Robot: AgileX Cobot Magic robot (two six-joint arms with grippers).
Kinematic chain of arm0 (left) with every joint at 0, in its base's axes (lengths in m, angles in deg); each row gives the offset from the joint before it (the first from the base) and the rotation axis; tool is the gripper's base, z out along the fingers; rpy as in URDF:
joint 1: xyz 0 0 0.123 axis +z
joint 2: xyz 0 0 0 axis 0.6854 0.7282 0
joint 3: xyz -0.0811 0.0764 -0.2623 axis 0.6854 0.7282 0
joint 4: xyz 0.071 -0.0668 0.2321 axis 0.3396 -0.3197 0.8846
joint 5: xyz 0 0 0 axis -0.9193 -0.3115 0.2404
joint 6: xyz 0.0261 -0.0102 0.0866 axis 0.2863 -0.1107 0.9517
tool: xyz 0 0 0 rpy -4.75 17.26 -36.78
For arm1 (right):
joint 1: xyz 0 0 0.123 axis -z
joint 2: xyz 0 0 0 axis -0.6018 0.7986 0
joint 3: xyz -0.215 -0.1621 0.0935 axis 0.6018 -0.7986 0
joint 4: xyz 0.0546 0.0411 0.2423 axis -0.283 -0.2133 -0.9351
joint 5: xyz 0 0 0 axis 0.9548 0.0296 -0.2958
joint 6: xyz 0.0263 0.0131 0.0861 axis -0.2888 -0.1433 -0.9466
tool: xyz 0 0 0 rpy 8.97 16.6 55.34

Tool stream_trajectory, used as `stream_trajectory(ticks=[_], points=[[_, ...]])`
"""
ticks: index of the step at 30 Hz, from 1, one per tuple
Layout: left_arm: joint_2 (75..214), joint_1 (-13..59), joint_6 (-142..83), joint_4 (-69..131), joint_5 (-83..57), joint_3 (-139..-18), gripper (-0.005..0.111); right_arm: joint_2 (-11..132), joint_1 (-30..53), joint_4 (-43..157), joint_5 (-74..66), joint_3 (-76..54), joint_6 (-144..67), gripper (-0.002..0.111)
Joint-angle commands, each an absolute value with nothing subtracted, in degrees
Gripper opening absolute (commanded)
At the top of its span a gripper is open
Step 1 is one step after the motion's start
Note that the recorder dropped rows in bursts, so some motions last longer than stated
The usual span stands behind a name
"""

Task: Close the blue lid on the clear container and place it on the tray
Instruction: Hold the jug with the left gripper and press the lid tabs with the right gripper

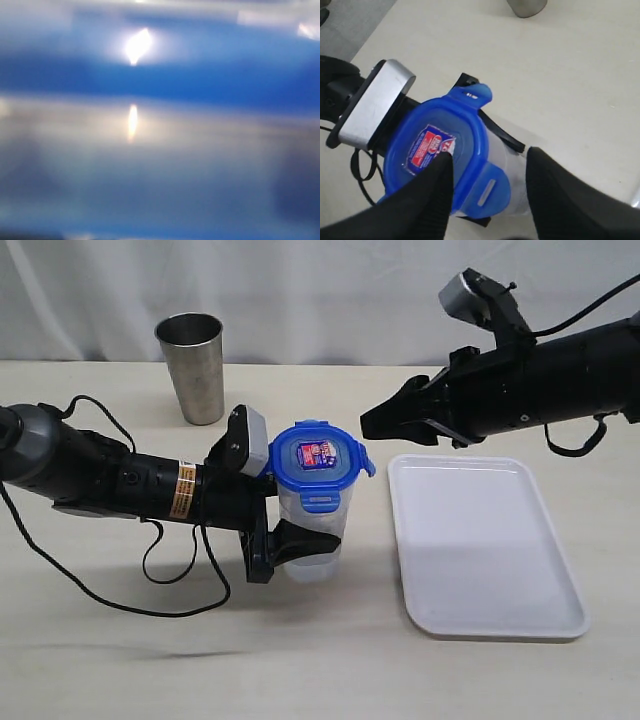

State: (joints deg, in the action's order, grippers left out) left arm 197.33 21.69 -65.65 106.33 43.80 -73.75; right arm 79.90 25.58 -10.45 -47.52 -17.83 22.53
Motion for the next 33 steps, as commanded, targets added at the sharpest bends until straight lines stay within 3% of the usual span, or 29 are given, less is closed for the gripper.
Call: stream_trajectory(ticks=[1,33], points=[[197.29,21.89,-66.04,107.84,41.84,-73.75,0.000,79.89,25.52,-10.27,-52.24,-17.92,22.74,0.045],[197.29,21.89,-66.36,107.89,43.23,-73.75,0.000,86.16,24.49,-18.51,-56.60,-20.36,21.47,0.040]])
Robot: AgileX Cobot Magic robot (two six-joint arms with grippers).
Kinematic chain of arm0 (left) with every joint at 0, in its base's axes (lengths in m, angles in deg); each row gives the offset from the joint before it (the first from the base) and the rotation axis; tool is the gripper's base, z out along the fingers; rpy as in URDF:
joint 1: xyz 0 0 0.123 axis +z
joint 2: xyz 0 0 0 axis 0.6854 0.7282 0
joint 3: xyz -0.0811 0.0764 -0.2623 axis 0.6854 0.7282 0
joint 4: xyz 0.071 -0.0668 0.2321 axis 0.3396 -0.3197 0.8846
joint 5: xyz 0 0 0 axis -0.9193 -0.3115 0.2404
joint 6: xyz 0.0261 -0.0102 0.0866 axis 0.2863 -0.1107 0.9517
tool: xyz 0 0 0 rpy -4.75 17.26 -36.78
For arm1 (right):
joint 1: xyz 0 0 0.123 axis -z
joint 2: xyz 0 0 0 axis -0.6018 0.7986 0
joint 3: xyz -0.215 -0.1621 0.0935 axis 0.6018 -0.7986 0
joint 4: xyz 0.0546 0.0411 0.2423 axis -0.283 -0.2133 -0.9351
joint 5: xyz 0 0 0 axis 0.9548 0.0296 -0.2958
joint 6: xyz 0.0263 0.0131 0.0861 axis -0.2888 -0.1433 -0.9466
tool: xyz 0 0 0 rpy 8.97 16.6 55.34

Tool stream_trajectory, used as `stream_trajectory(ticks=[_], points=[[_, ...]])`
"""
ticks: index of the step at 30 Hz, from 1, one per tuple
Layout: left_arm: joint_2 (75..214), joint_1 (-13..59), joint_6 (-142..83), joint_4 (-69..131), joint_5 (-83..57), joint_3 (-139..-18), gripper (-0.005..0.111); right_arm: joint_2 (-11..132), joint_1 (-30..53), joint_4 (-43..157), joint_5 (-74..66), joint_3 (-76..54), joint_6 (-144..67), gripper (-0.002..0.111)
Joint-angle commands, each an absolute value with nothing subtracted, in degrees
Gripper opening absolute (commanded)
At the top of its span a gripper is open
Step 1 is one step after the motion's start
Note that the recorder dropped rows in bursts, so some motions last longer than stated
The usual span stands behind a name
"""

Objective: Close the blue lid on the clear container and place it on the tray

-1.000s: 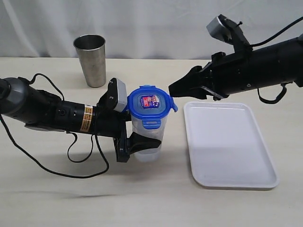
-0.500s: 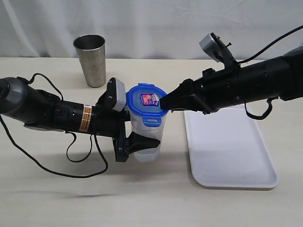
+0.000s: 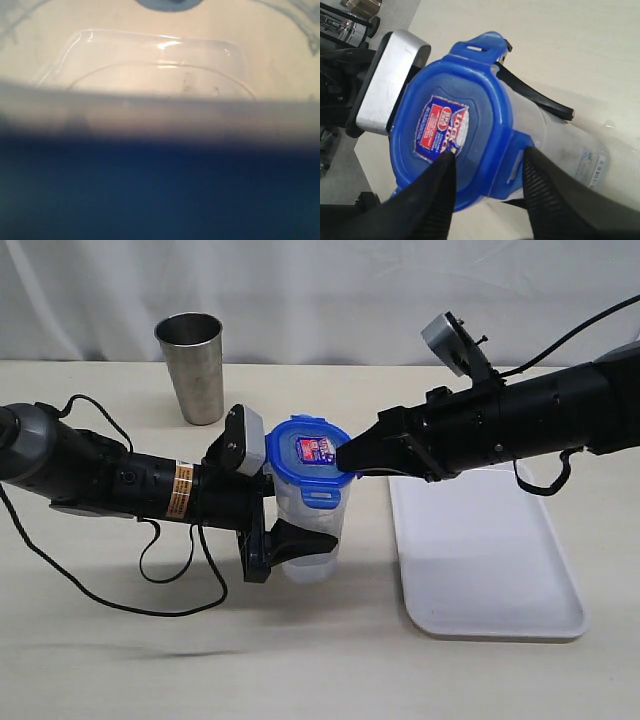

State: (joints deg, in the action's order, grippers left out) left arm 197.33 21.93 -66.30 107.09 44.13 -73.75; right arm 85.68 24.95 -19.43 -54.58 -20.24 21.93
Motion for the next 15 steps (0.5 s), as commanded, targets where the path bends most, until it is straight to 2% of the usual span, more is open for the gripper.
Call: stream_trajectory(ticks=[1,10,15], points=[[197.29,21.89,-66.36,107.89,43.23,-73.75,0.000,86.44,23.96,-18.38,-56.60,-20.36,21.45,0.040],[197.29,21.89,-66.47,108.31,43.23,-73.75,0.000,90.44,20.66,-11.66,-55.60,-17.23,15.69,0.039],[197.29,21.89,-66.47,107.92,43.23,-73.75,0.000,90.67,20.17,-11.08,-55.48,-17.08,15.69,0.025]])
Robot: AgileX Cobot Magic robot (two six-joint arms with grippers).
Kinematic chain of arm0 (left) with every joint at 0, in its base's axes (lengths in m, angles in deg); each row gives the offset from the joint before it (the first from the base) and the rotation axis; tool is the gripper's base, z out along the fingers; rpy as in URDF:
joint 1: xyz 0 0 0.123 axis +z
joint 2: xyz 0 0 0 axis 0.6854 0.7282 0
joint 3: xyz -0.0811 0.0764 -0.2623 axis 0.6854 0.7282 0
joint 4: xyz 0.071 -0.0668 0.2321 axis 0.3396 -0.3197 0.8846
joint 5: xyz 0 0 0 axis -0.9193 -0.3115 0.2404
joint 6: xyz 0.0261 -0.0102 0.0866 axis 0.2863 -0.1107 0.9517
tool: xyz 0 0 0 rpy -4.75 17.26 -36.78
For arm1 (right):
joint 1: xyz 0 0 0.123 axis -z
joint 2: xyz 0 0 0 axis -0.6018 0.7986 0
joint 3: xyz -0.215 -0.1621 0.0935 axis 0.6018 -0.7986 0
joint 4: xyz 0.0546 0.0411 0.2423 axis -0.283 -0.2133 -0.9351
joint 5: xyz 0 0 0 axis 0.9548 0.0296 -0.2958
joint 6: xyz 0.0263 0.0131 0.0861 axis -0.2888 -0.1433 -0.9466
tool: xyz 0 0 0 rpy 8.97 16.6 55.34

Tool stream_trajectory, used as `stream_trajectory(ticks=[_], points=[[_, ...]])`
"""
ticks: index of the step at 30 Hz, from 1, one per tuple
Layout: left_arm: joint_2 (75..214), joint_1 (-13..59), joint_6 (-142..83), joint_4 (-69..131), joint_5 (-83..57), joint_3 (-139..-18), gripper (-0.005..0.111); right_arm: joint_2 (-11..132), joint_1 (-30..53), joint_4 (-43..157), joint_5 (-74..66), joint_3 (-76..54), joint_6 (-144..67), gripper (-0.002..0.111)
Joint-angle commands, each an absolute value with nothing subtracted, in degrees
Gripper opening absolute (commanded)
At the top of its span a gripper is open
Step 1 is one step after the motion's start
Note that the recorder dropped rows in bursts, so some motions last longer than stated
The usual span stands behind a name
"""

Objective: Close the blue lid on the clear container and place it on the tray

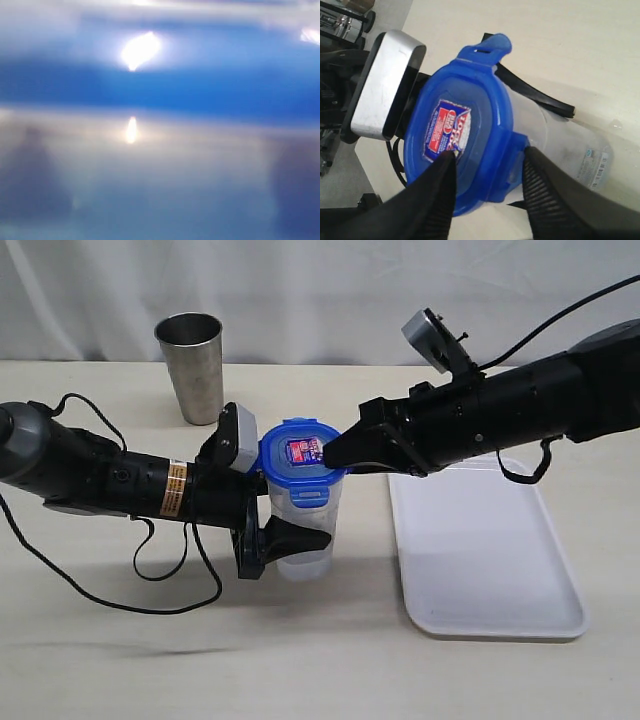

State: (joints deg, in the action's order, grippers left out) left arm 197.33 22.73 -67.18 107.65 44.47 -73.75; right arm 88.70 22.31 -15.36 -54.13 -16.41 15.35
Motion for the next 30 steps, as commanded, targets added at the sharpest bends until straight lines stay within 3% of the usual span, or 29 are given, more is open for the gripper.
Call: stream_trajectory(ticks=[1,24,30], points=[[197.29,21.89,-66.47,107.92,43.23,-73.75,0.000,90.81,20.17,-11.08,-55.83,-17.08,15.83,0.024],[197.29,21.89,-66.58,108.32,44.81,-73.75,0.000,96.99,20.17,-14.39,-62.84,-17.08,18.48,0.026],[197.29,21.89,-66.67,108.32,44.68,-73.75,0.000,96.99,20.17,-13.29,-62.62,-17.08,18.26,0.020]])
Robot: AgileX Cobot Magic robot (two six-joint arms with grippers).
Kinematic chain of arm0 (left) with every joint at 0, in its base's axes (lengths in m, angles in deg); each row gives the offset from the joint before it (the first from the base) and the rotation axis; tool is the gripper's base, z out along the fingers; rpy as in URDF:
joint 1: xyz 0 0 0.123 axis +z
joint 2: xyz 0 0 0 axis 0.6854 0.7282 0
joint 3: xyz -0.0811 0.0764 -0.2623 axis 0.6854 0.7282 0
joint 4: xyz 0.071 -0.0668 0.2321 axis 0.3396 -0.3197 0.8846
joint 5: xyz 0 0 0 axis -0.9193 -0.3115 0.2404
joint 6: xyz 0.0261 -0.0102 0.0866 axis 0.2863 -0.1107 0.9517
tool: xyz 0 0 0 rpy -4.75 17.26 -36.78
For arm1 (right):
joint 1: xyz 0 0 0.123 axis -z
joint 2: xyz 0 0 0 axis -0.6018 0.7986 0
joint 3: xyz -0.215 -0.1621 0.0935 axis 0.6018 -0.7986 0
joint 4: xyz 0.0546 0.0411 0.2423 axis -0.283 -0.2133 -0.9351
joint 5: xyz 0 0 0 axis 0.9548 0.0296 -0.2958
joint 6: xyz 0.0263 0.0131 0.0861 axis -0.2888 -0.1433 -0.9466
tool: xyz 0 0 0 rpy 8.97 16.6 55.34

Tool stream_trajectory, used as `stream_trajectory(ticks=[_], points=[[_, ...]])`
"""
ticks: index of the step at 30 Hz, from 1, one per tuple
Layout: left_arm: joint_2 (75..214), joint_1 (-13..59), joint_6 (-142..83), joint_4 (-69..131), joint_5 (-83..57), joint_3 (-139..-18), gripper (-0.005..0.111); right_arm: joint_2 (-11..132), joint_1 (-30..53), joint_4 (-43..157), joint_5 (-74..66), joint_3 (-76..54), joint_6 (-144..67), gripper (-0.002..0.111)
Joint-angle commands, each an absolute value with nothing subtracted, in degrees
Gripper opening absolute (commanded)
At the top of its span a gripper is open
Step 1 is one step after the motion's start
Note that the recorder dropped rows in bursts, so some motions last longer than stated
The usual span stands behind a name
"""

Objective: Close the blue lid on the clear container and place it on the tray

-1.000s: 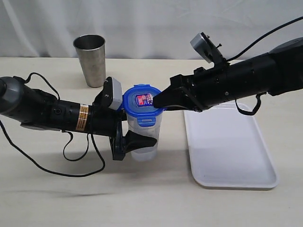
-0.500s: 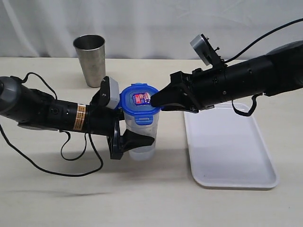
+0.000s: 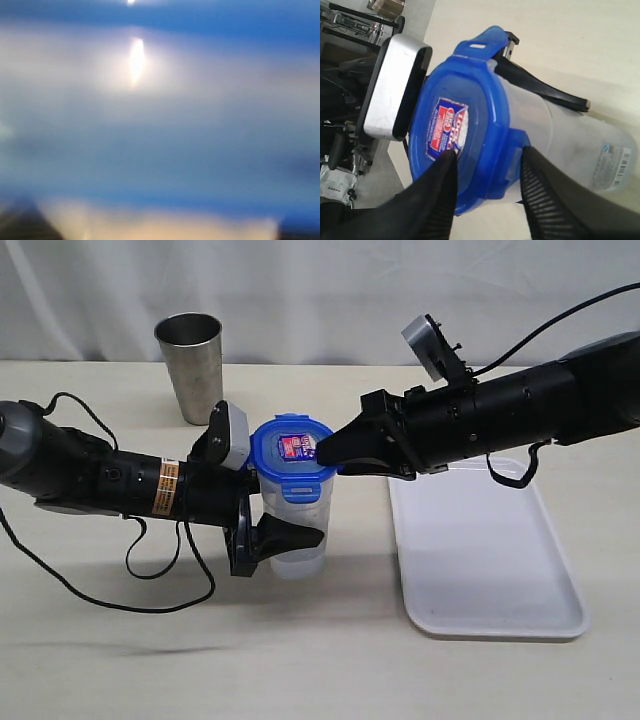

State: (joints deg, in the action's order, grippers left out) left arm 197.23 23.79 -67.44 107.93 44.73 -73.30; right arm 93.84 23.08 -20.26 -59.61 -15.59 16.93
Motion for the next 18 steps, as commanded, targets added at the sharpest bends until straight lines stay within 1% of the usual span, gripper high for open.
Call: stream_trajectory(ticks=[1,5,7,10,14,18], points=[[197.29,21.89,-66.67,108.32,44.58,-73.75,0.000,96.99,20.17,-13.06,-62.47,-17.08,18.25,0.020],[197.29,21.89,-66.79,108.32,44.60,-73.75,0.000,96.99,20.17,-13.05,-62.18,-17.08,18.25,0.020],[197.29,21.89,-66.79,108.32,44.60,-73.75,0.000,96.99,20.17,-12.79,-61.63,-17.08,18.25,0.017],[197.29,21.89,-66.91,108.32,44.60,-73.75,0.000,96.99,20.17,-12.64,-61.75,-17.08,18.36,0.009],[197.29,21.89,-66.91,108.32,44.60,-73.75,0.000,96.99,20.17,-13.99,-66.34,-17.08,20.05,0.008],[197.29,21.89,-66.91,108.32,44.60,-73.75,0.000,96.99,20.17,-14.60,-66.68,-16.96,20.41,0.008]])
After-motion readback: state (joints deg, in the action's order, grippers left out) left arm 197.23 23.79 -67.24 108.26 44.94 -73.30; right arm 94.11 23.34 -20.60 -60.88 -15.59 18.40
